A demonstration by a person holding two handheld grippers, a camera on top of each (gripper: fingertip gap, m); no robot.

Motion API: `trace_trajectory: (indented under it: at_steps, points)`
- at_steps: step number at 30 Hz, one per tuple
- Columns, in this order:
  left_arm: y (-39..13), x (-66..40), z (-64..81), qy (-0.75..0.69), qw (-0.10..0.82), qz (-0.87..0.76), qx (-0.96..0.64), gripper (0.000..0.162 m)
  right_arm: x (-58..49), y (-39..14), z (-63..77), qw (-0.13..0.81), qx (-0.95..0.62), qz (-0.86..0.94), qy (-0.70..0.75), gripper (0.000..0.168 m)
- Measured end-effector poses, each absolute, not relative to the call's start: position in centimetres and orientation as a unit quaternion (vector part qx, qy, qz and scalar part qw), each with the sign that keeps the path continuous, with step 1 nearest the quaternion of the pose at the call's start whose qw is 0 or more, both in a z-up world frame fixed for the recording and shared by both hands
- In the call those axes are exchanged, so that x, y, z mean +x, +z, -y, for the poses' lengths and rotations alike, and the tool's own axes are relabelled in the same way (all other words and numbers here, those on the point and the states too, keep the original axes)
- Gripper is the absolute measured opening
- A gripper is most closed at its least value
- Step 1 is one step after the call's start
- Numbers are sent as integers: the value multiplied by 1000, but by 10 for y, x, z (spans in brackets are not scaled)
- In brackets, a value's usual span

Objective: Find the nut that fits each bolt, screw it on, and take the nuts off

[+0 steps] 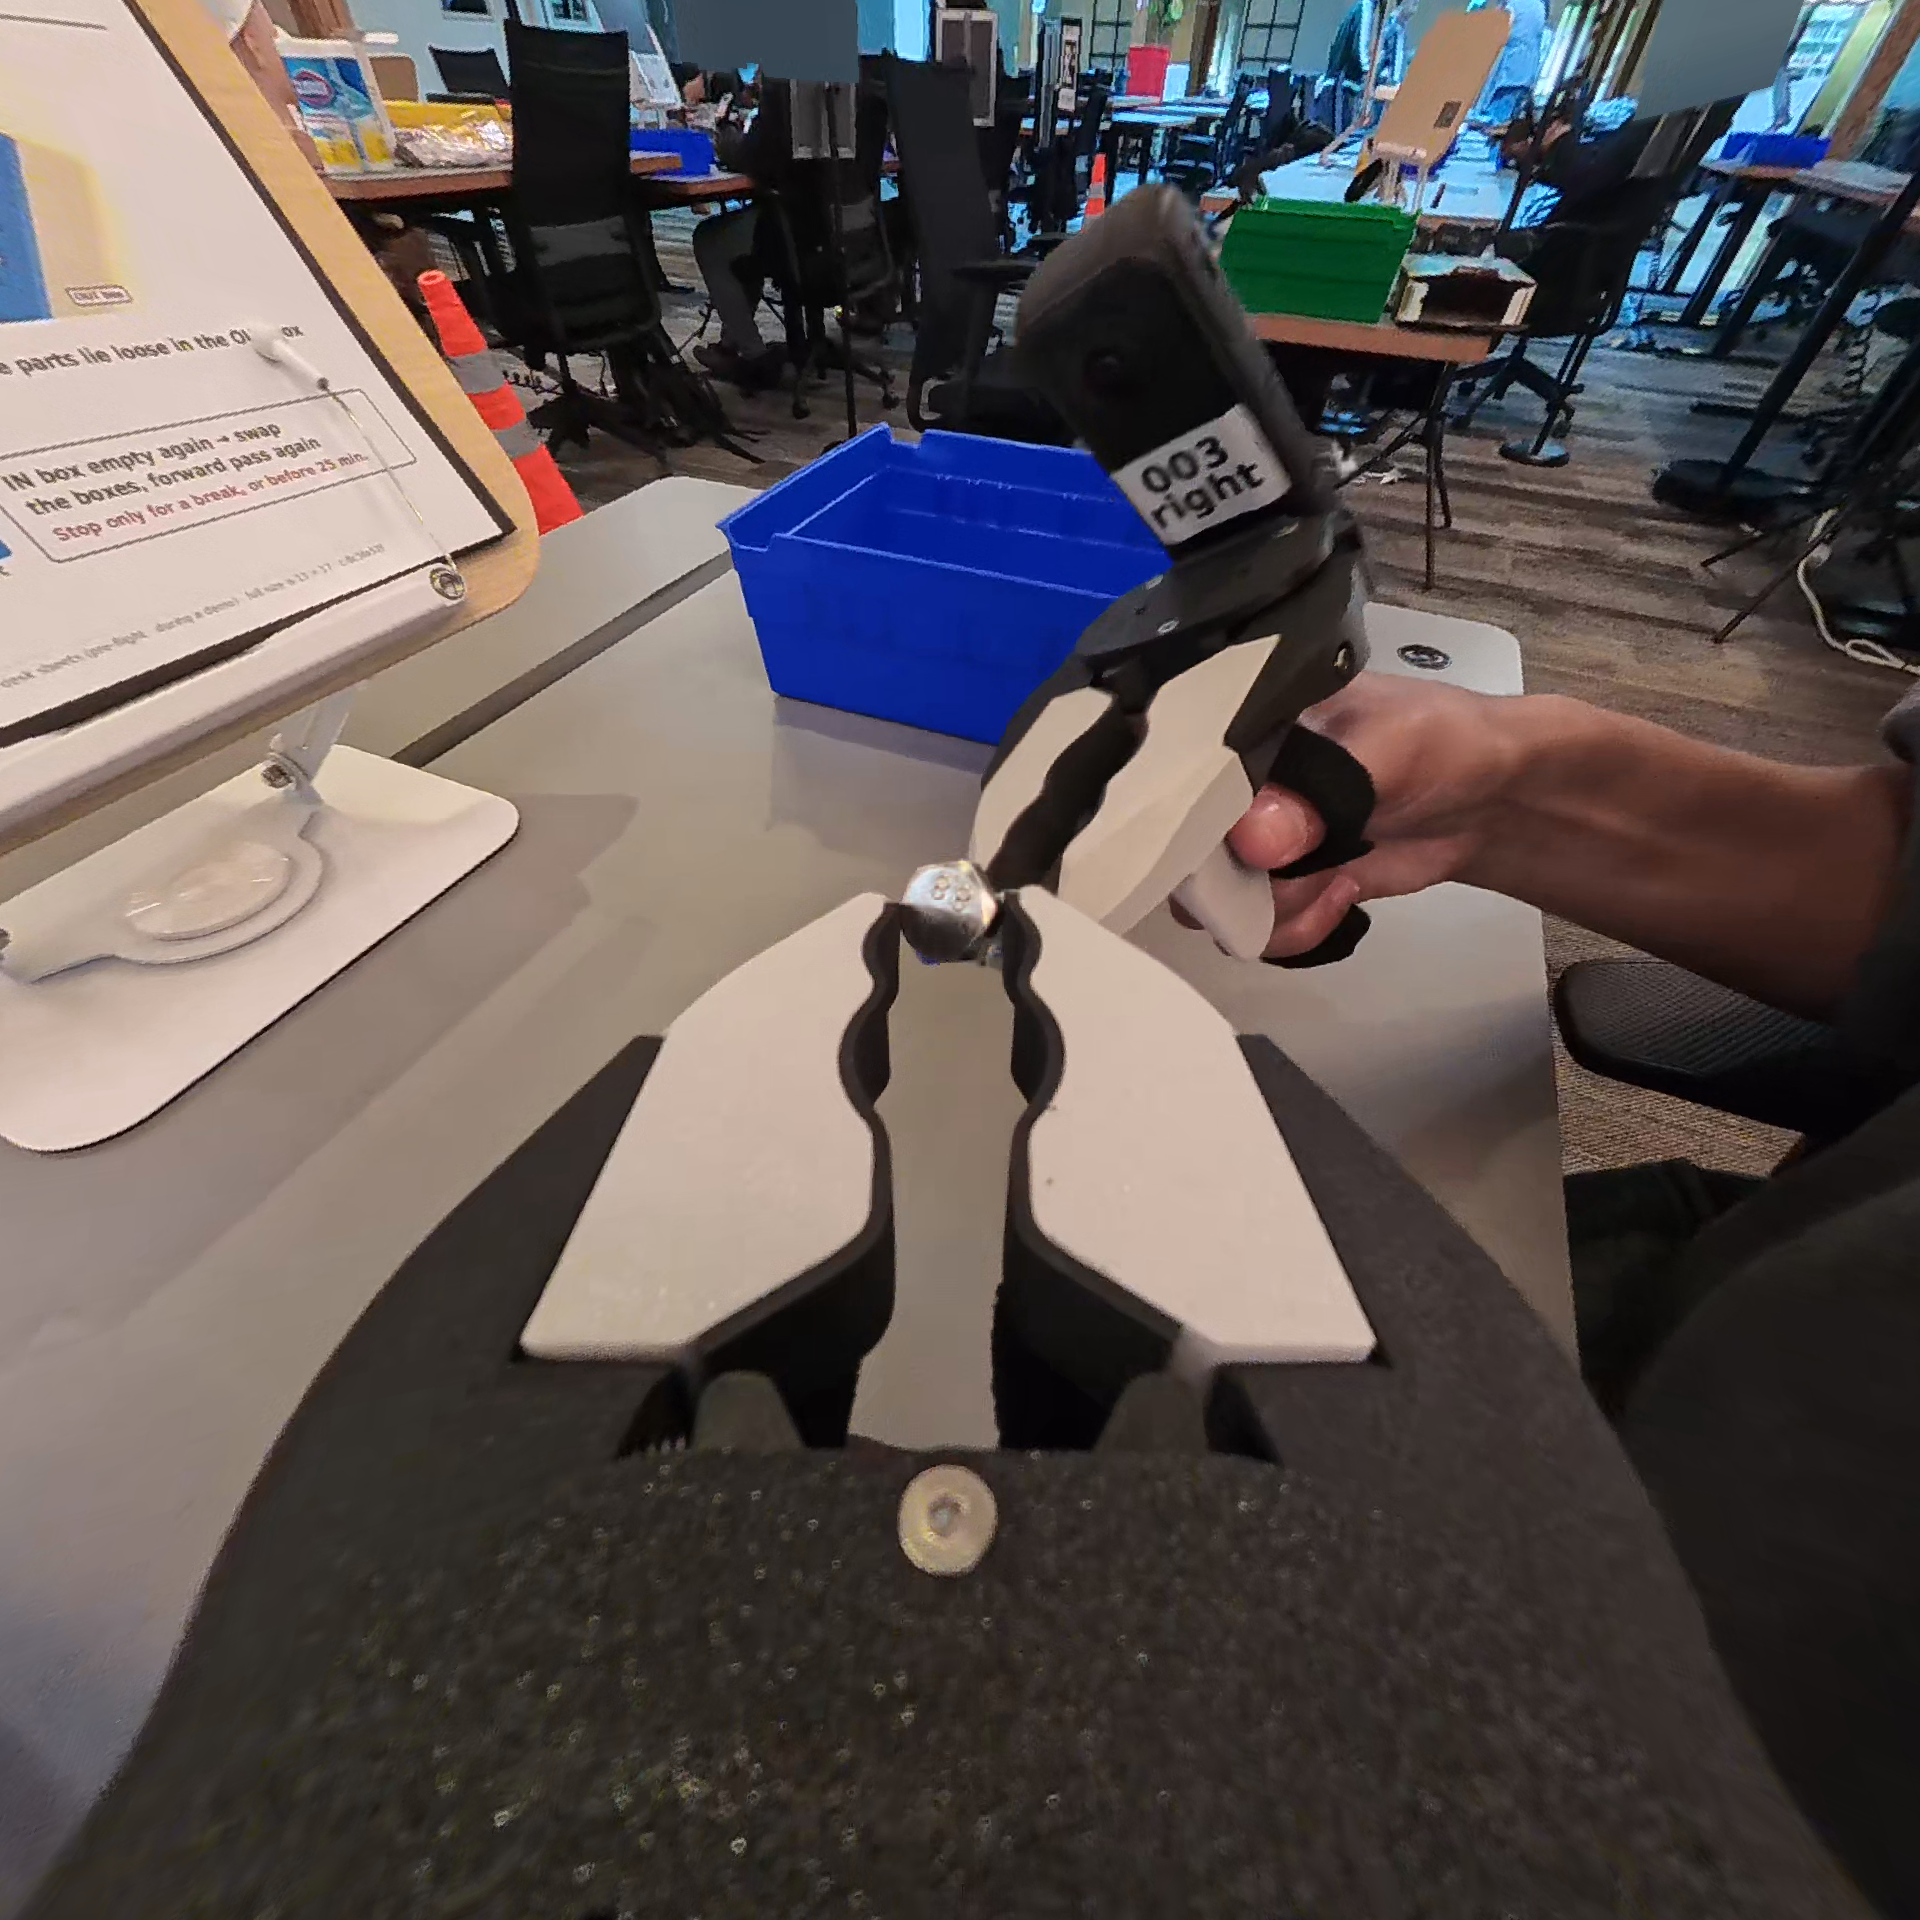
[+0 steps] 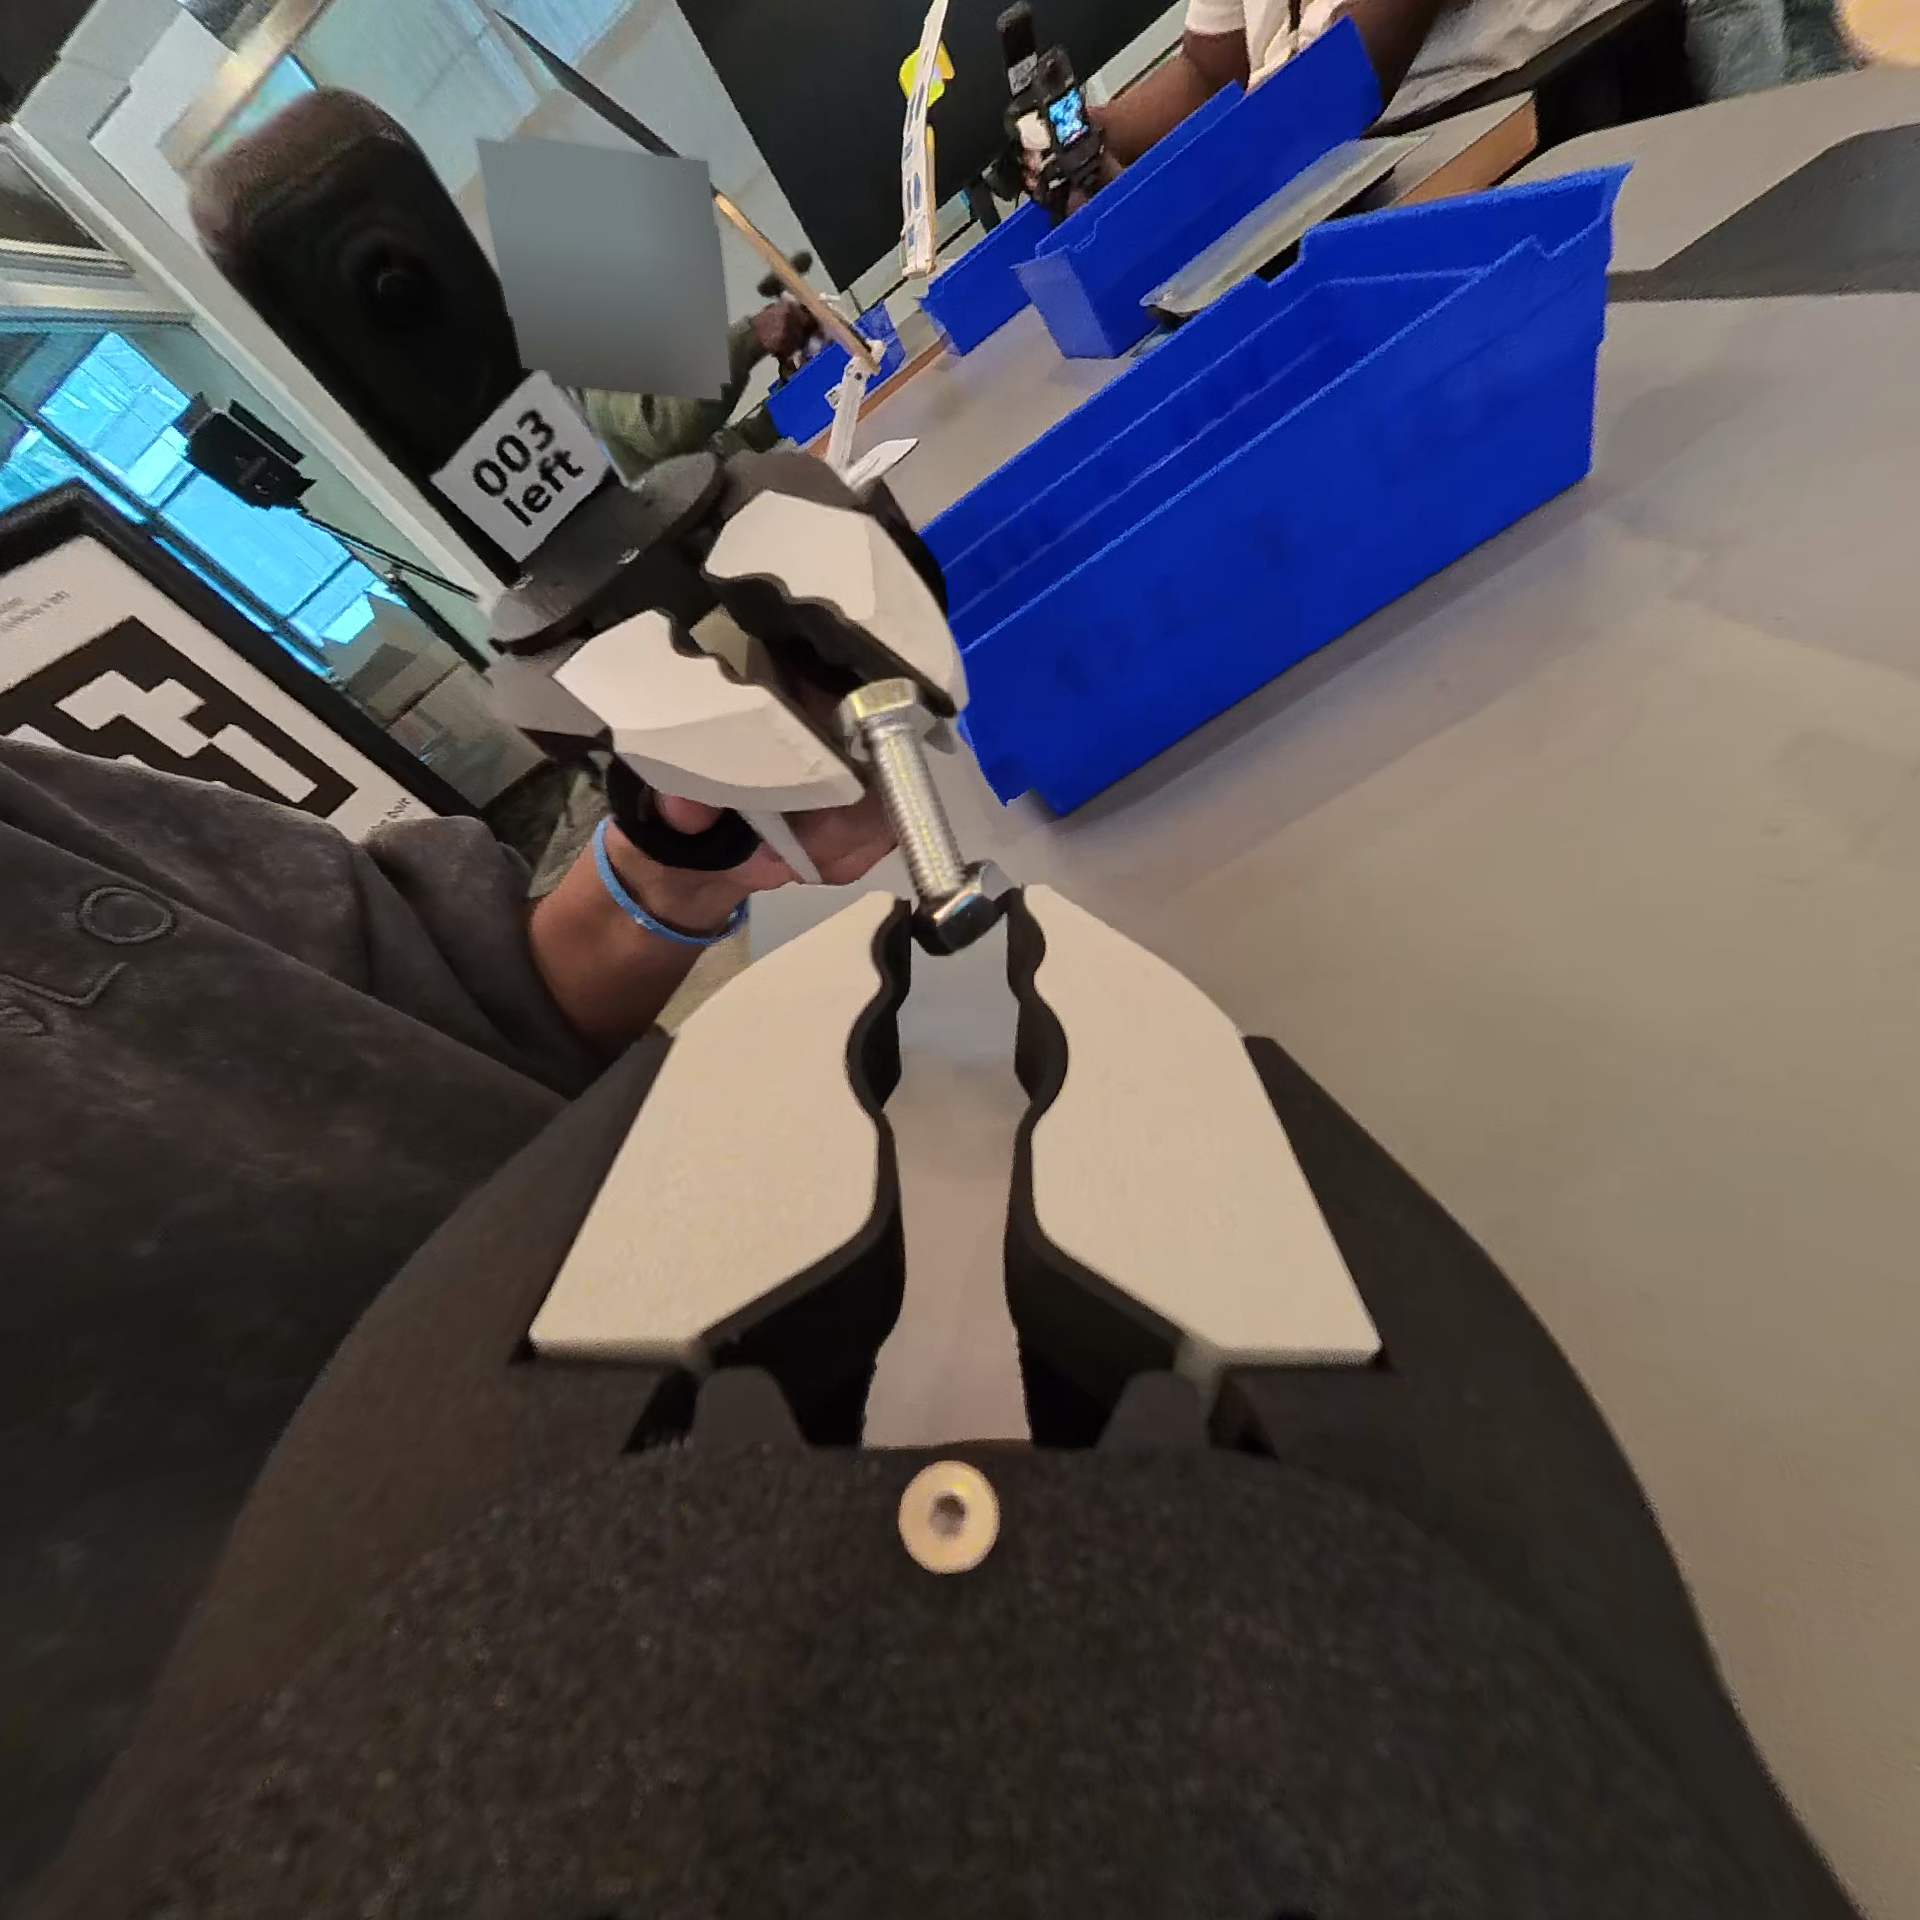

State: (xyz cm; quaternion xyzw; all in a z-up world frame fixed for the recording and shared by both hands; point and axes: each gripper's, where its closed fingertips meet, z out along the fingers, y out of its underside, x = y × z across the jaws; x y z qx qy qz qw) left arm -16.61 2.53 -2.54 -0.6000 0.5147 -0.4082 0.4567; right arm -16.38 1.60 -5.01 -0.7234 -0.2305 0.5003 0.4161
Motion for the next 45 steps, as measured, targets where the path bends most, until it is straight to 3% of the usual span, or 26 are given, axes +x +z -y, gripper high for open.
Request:
trace_trajectory:
  at_steps: [5,13,23,28,37,45]
  points:
    - [-30,-165,-30,-411,464,-472,-627,18,-160,-54,-23,466,-741,257,410,17]
    - [-52,-163,-42,-457,457,-308,-698,18,-146,-69,-41,549,-759,328,123,17]
    - [-54,-162,-43,-558,405,-120,-715,18,-140,-59,-44,628,-652,393,-162,17]
    - [-59,-157,-36,-579,375,-90,-719,18,-133,-56,-46,639,-630,381,-223,17]
    - [-69,-152,-33,-557,350,-183,-731,18,-128,-65,-44,595,-636,444,-212,16]
    - [-75,-153,-34,-478,406,-285,-725,18,-129,-77,-44,525,-672,483,-199,16]
